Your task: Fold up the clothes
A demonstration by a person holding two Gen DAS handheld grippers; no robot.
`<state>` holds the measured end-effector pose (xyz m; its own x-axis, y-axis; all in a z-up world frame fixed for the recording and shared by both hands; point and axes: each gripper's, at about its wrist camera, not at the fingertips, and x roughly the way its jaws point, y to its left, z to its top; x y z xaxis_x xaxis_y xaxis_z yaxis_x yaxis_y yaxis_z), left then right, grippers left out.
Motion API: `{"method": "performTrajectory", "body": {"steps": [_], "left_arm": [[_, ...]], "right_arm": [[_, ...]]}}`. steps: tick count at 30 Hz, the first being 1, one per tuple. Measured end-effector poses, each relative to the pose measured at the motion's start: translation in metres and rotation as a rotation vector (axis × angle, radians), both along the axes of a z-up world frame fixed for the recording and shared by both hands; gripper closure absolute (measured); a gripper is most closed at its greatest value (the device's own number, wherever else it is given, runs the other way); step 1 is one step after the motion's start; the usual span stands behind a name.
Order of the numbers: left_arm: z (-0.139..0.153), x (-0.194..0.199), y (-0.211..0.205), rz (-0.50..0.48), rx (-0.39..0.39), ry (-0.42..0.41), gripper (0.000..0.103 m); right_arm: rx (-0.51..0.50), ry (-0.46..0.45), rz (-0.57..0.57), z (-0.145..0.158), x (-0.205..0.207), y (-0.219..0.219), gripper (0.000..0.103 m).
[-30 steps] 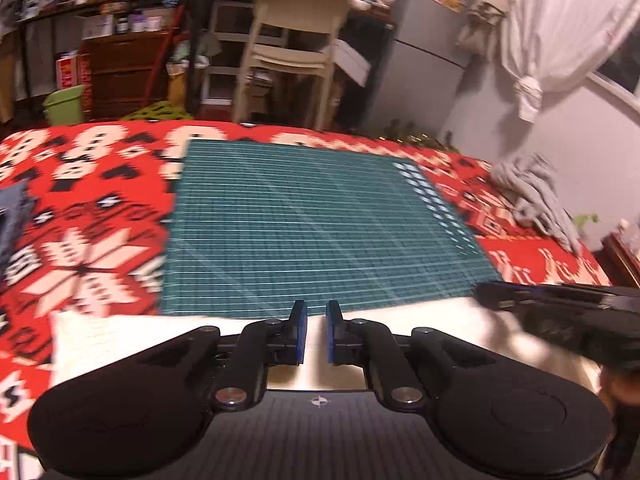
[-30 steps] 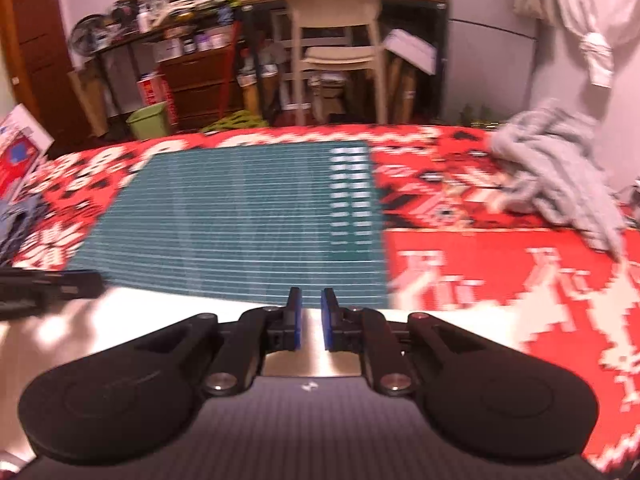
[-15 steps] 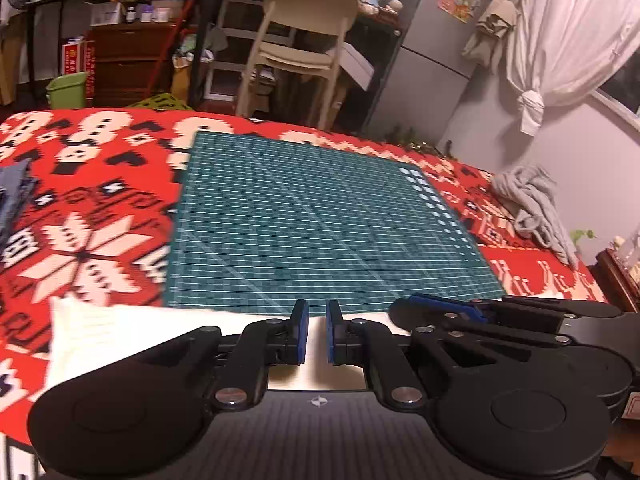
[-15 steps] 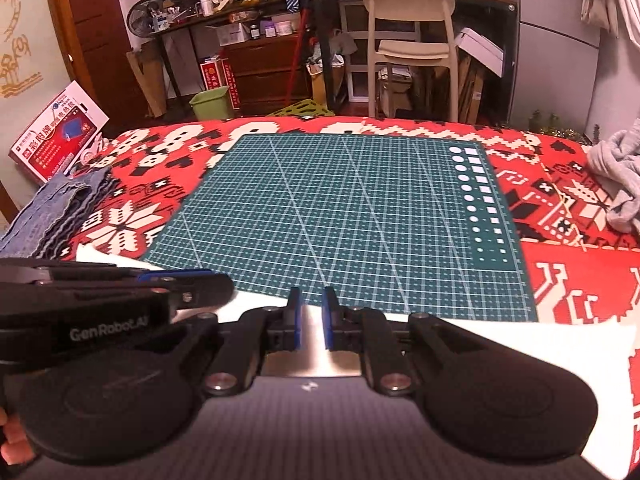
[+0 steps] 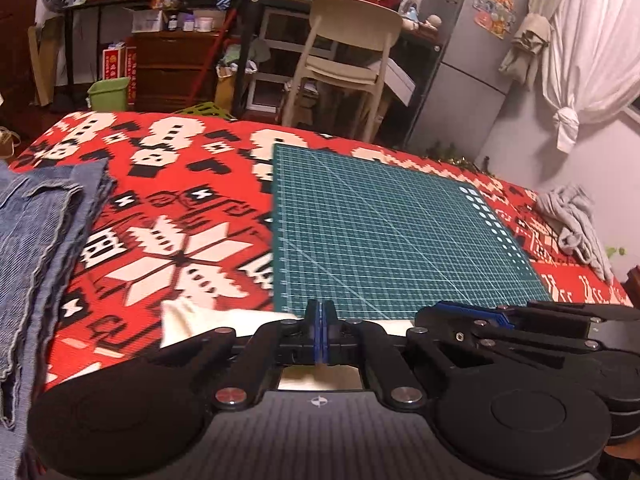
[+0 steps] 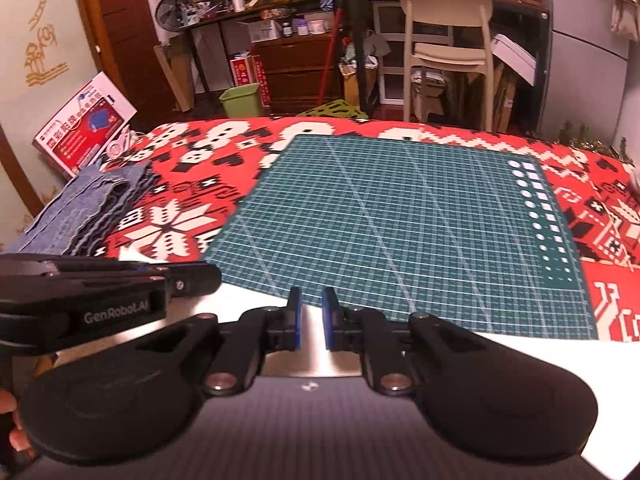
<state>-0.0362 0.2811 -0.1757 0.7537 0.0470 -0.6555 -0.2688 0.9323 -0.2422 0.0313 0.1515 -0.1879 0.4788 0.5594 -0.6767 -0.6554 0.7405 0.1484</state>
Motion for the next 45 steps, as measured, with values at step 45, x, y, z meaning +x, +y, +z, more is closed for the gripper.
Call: {"method": "performTrajectory", "body": {"steps": [45], "left_arm": [[0.026,-0.035,-0.018,-0.062,0.032,-0.003,0.098]], "right_arm": [[-0.053,-0.047,-0.263,0.019,0.017,-0.185,0.091]]}}
